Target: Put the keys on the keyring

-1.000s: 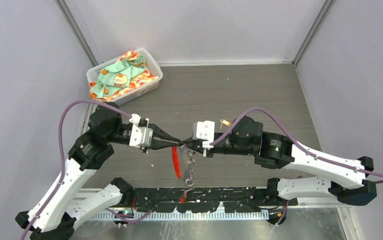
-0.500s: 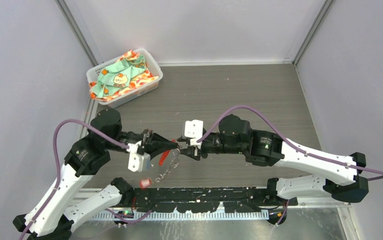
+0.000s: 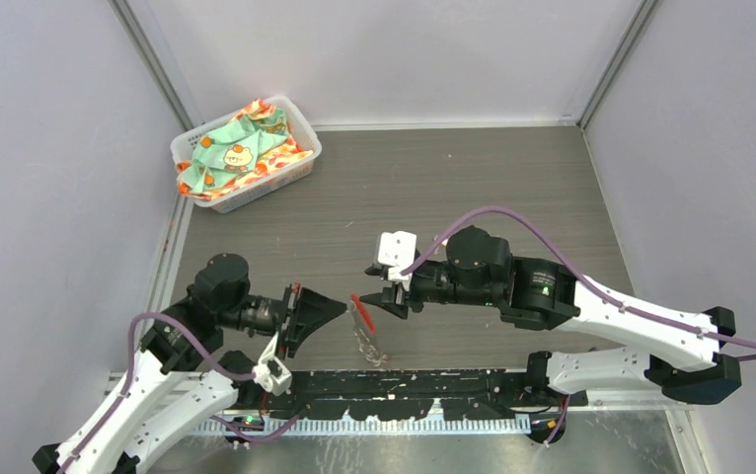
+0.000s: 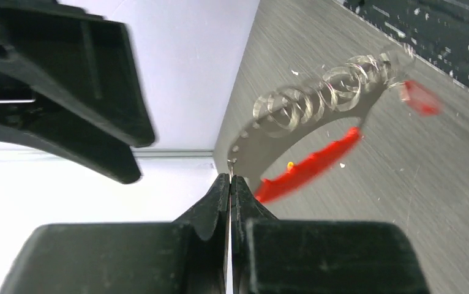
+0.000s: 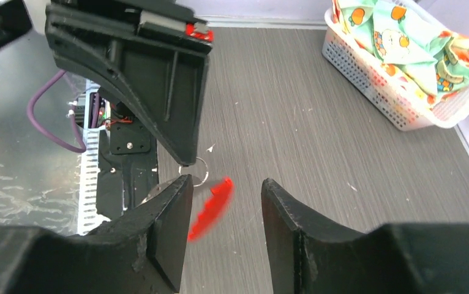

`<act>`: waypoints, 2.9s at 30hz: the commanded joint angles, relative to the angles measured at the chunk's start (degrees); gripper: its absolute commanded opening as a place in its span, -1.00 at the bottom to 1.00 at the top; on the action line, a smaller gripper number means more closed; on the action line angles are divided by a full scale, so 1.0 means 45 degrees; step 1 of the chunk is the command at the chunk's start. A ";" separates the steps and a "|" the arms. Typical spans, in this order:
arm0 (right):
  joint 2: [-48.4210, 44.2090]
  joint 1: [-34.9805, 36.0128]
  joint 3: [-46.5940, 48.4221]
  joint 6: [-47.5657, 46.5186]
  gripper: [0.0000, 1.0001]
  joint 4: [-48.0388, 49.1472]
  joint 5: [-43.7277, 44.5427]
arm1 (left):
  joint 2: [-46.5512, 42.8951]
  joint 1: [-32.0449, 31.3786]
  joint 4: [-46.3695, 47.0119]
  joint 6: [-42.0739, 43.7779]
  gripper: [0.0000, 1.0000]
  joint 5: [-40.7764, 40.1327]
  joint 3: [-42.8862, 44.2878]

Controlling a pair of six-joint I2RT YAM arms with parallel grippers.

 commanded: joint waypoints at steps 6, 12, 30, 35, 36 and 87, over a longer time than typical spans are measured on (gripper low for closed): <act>-0.0777 -0.0484 0.0452 0.2076 0.06 -0.0801 0.0018 | -0.1578 -0.0053 0.3335 0.4087 -0.99 0.0780 -0.2410; -0.0961 -0.1335 -0.0799 0.4119 0.05 0.0554 -0.1312 | -0.1780 -0.0053 0.3984 0.4596 -0.99 0.0428 -0.3247; -0.1083 -0.2539 -0.1984 0.3921 0.08 0.1518 -0.3085 | 0.2167 -0.0053 -0.5120 -0.0815 -0.99 -0.0218 0.2823; -0.1417 -0.2520 -0.2402 0.3861 0.08 0.2345 -0.2716 | 0.3086 -0.0053 -0.4593 -0.4699 -0.99 -0.0390 0.3530; -0.1522 -0.2525 -0.2468 0.3823 0.05 0.2532 -0.2574 | 0.3166 -0.0063 -0.4470 -0.5383 -0.99 -0.0413 0.3547; 0.6450 -0.0018 -0.5995 0.2075 0.39 0.4478 -0.3496 | 0.5637 0.7408 -0.1764 -1.3298 0.34 -0.3446 0.1905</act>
